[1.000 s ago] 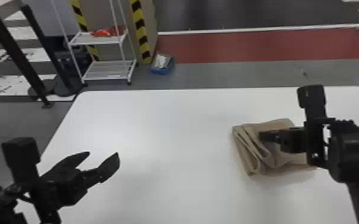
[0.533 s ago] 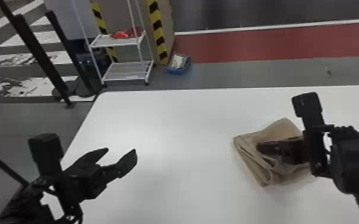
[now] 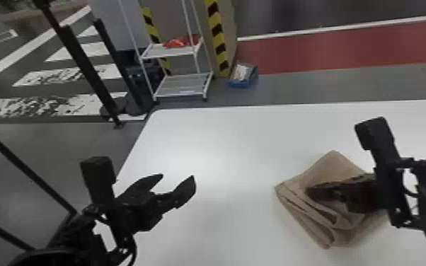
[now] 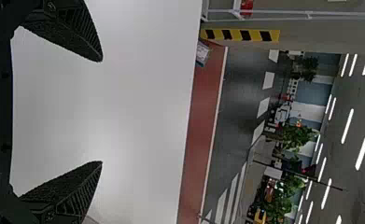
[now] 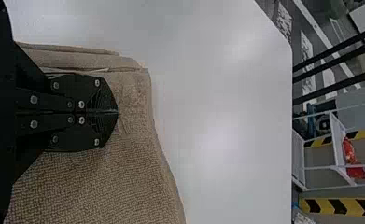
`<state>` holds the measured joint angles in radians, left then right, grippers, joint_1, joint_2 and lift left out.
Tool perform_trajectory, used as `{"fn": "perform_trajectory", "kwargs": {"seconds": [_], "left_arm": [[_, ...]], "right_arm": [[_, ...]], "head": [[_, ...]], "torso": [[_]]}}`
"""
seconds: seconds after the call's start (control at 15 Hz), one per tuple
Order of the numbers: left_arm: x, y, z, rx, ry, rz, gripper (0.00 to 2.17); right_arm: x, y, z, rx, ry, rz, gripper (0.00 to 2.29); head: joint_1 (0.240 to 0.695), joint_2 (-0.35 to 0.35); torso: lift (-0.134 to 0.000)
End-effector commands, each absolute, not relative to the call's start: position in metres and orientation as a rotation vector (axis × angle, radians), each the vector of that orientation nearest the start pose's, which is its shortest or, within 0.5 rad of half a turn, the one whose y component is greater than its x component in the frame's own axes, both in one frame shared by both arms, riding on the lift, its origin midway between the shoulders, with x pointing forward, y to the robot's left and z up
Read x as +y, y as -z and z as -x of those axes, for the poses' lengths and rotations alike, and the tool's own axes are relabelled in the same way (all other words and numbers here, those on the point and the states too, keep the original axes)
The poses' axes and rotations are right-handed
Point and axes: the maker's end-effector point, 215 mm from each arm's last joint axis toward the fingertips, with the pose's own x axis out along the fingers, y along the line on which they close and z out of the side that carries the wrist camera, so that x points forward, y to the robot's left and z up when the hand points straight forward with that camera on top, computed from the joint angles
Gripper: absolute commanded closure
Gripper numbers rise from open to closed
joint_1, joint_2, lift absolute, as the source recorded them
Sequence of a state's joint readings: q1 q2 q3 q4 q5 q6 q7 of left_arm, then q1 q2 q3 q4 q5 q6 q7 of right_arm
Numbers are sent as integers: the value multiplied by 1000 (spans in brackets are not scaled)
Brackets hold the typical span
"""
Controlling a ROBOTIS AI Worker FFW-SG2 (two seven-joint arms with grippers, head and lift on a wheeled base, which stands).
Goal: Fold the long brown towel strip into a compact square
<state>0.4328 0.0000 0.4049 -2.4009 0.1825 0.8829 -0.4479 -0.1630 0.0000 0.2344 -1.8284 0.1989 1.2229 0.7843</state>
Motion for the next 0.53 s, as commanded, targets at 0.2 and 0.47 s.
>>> {"fn": "perform_trajectory", "kwargs": {"seconds": [0.2, 0.47], "left_arm": [[306, 344, -419, 419, 152, 176, 103], [307, 345, -425, 415, 152, 182, 103]], "right_arm": [[-53, 380, -458, 825, -775, -212, 1895], [-103, 392, -410, 881, -670, -340, 1895]], "head": [[695, 335], [695, 305]], "torso": [[-128], [-128]]}}
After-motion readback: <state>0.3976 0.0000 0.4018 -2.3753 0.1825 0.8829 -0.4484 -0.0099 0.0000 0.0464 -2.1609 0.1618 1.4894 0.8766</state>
